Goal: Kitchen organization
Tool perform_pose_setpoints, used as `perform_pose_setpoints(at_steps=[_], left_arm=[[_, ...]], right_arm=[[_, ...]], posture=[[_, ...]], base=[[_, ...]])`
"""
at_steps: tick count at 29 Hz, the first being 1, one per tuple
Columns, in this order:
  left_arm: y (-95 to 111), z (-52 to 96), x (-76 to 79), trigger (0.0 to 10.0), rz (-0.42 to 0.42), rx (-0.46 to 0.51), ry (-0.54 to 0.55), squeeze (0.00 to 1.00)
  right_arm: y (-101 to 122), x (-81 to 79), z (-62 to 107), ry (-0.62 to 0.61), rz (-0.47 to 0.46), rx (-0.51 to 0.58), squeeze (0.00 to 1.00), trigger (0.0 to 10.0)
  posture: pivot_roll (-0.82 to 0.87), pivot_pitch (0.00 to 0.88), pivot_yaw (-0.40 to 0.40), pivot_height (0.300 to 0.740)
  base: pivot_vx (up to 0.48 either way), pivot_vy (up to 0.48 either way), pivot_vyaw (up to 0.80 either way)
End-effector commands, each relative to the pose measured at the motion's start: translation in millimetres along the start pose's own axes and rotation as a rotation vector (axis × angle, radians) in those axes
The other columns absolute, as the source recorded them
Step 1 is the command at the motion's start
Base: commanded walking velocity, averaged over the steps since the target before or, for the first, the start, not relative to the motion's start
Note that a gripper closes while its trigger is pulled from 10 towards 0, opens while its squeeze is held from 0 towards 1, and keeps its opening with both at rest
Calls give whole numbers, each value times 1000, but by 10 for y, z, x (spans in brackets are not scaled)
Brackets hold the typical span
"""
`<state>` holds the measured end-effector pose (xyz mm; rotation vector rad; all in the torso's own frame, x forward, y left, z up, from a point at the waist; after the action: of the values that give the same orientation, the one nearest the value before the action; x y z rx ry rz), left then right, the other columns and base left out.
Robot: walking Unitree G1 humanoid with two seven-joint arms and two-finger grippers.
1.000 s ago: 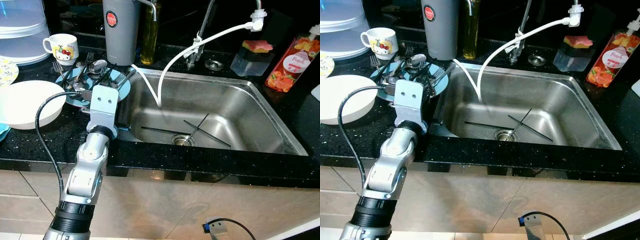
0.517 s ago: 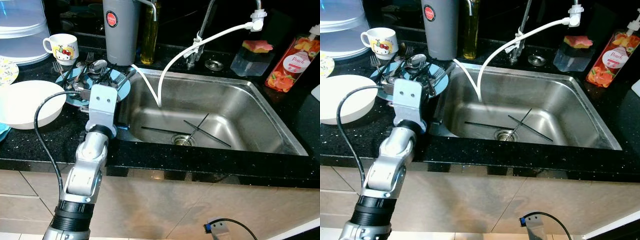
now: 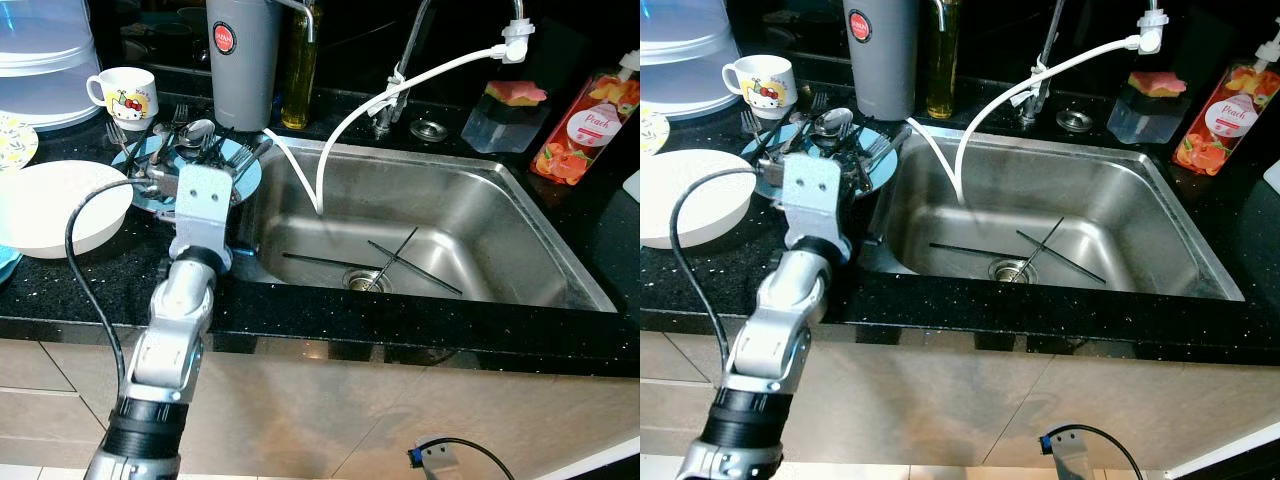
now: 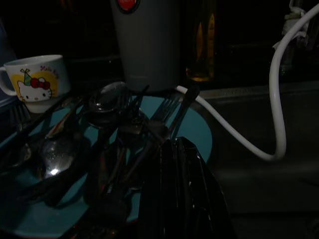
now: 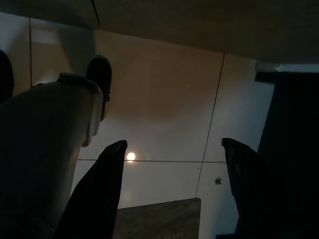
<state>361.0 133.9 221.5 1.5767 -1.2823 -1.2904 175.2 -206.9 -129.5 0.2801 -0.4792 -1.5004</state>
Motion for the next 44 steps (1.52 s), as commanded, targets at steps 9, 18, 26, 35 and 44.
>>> perform_pose_setpoints(at_steps=[9, 18, 26, 35, 44], left_arm=[[-194, 100, 113, 10000, 6, -67, -35, 0], [-212, 63, 78, 10000, 0, -68, -27, 0], [-211, 67, 65, 10000, -1, -72, -26, 0], [-272, 92, 123, 10000, -3, -92, -50, 0], [-203, 72, 116, 10000, 0, -62, -45, 0]], right_arm=[[-87, 88, 12, -13, -12, -20, 0, 10000], [-89, 115, 13, -17, -11, -22, 0, 10000], [-78, 126, 12, -18, -9, -23, 0, 10000], [-89, 101, 11, -16, -12, -26, 0, 10000], [-48, 29, 4, -11, -14, -17, 0, 10000]], posture=[[234, 37, -110, 740], [229, 28, -108, 740], [231, 31, -109, 740], [226, 37, -107, 740], [224, 39, -108, 740]], base=[[0, 0, 0], [0, 0, 0], [0, 0, 0], [0, 0, 0], [0, 0, 0]])
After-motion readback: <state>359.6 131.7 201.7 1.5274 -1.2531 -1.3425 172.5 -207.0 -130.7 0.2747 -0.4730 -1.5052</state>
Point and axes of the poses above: a point about 5 cm out from each wrist's last joint towards the gripper, its own z axis pointing back from the gripper into the wrist, its own y axis along the axis of the wrist's last joint, x = y × z, the point moved 4 cm from there along -z, pointing out of the wrist towards the gripper, and after that the axes turned 5 degrees about -z, right-handed, at the moved point
